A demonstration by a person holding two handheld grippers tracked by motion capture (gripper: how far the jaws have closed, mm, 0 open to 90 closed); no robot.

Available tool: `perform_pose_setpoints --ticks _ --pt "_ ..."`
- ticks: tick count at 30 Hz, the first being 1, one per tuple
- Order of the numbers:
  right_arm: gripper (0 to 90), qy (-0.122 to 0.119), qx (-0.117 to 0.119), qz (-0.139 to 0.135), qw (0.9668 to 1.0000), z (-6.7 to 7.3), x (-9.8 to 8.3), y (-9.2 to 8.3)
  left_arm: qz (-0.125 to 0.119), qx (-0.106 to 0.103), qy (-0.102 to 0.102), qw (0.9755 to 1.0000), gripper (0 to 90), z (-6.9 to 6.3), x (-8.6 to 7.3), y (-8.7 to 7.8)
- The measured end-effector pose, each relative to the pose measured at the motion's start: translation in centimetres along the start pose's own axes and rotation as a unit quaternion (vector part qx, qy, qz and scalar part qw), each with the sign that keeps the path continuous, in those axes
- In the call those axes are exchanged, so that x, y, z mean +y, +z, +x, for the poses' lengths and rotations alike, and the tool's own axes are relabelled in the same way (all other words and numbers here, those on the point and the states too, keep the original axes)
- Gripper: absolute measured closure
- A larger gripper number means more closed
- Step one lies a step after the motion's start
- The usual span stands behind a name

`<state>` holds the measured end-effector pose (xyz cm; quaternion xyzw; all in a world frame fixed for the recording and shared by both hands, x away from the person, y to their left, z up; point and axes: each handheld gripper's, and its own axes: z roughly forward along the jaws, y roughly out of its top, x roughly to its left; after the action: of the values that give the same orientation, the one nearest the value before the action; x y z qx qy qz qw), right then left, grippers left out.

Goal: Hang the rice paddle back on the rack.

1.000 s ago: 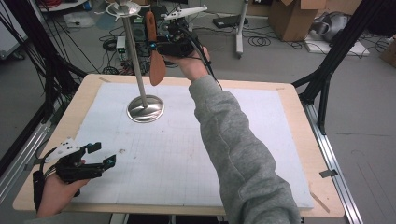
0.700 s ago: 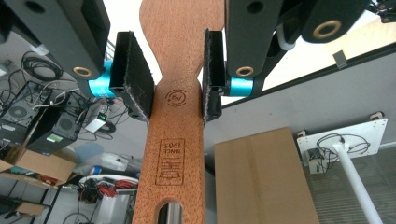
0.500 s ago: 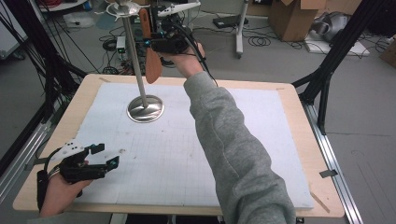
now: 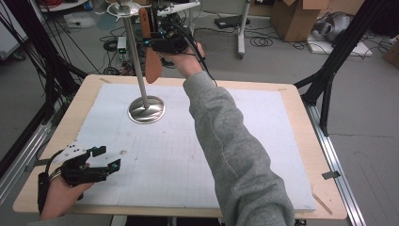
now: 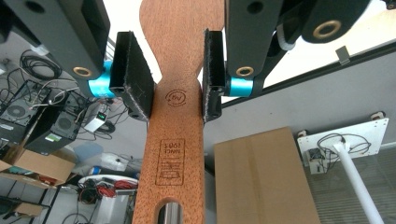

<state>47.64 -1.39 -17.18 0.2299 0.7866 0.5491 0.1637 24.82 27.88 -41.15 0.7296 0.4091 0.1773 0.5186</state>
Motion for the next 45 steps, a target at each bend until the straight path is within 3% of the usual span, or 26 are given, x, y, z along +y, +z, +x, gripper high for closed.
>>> perform_pose_setpoints --ticks 13,25,33,35,39,45 --pt "64.8 0.004 0.001 0.005 1.0000 -0.1 -0.4 1.0 0.006 0.002 0.003 1.0000 16.8 0.0 -0.1 0.0" --pt "62.6 0.010 0.012 -0.013 0.9998 -0.2 -1.0 0.9 0.005 0.000 0.004 1.0000 16.7 0.0 0.0 0.2" --pt "49.0 0.021 0.013 -0.022 0.9994 -0.3 -1.5 0.1 -0.003 0.000 -0.005 1.0000 16.6 0.4 0.1 0.0" --pt "41.9 0.021 0.012 -0.019 0.9995 -0.3 -1.8 -0.1 -0.004 -0.001 -0.003 1.0000 16.6 0.4 0.2 0.3" --pt "28.0 0.032 -0.006 -0.015 0.9994 -0.5 -2.4 -0.6 -0.007 -0.019 0.004 0.9998 16.6 0.2 0.6 1.1" --pt "20.2 0.024 0.000 -0.011 0.9996 -1.0 -3.3 -1.9 -0.003 -0.030 0.009 0.9995 16.6 0.1 1.1 2.4"
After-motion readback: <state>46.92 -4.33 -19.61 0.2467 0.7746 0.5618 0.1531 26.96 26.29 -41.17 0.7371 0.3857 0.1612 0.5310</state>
